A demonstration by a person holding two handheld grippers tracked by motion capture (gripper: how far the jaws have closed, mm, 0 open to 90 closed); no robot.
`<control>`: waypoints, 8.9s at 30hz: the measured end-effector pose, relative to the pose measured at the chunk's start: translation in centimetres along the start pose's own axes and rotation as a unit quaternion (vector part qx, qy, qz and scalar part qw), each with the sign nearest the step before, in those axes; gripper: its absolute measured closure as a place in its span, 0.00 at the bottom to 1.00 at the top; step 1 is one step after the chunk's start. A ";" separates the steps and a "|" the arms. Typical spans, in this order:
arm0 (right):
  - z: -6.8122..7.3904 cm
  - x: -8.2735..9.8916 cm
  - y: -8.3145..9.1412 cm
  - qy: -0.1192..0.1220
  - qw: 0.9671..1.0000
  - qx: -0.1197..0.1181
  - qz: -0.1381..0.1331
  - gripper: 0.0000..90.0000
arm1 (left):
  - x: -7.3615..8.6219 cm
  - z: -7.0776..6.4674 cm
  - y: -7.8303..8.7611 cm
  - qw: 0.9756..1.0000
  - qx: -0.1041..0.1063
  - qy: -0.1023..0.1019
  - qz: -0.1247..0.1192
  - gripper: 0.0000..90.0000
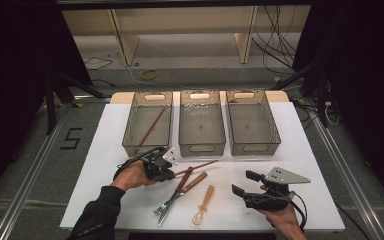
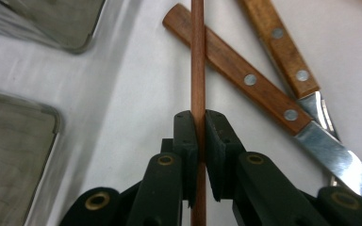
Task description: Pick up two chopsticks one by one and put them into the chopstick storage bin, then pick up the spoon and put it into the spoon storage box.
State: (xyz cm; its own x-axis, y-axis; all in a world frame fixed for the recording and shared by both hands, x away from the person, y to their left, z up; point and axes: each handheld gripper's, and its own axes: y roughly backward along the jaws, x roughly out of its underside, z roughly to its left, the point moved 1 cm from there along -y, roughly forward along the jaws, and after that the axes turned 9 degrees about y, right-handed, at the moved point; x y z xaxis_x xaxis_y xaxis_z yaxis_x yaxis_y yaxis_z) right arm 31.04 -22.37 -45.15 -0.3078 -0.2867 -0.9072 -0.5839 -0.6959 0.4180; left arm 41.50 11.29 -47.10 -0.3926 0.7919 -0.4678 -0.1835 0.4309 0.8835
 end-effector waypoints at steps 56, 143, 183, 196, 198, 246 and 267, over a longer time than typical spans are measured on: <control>0.0 0.1 0.0 -0.004 1.000 -0.002 0.000 0.29 | -0.1 3.7 8.4 0.971 -0.071 0.159 -0.161 0.92; 0.1 0.2 -0.3 -0.008 1.000 -0.012 0.006 0.30 | 2.1 7.0 8.5 0.924 -0.092 0.297 -0.222 0.39; 0.4 -1.7 -0.3 0.096 0.992 -0.040 0.065 0.29 | 4.5 -0.5 6.1 0.937 -0.067 0.269 -0.210 0.28; 0.4 -1.2 -0.5 0.091 0.992 -0.038 0.074 0.29 | 2.0 -4.0 5.2 0.948 -0.054 0.241 -0.199 0.27; 0.3 -1.1 -0.5 0.091 0.992 -0.037 0.074 0.29 | 1.7 -4.5 5.0 0.950 -0.051 0.237 -0.198 0.27; 0.0 -0.7 -0.2 0.077 0.994 -0.028 0.074 0.29 | -3.6 -10.0 -1.6 0.977 -0.004 0.193 -0.092 0.34; 0.0 -0.6 0.0 0.078 0.994 -0.028 0.074 0.29 | -4.4 -11.3 -4.2 0.987 -0.023 0.147 -0.056 0.51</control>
State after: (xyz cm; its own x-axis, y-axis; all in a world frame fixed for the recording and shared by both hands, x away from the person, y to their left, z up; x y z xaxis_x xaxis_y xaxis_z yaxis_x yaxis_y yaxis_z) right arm 31.26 -22.16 -44.60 -0.2637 -0.4844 -0.8341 -0.4969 -0.6730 0.5479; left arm 33.83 1.14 -48.49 -0.6111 0.5771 -0.5417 -0.2793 0.4831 0.8298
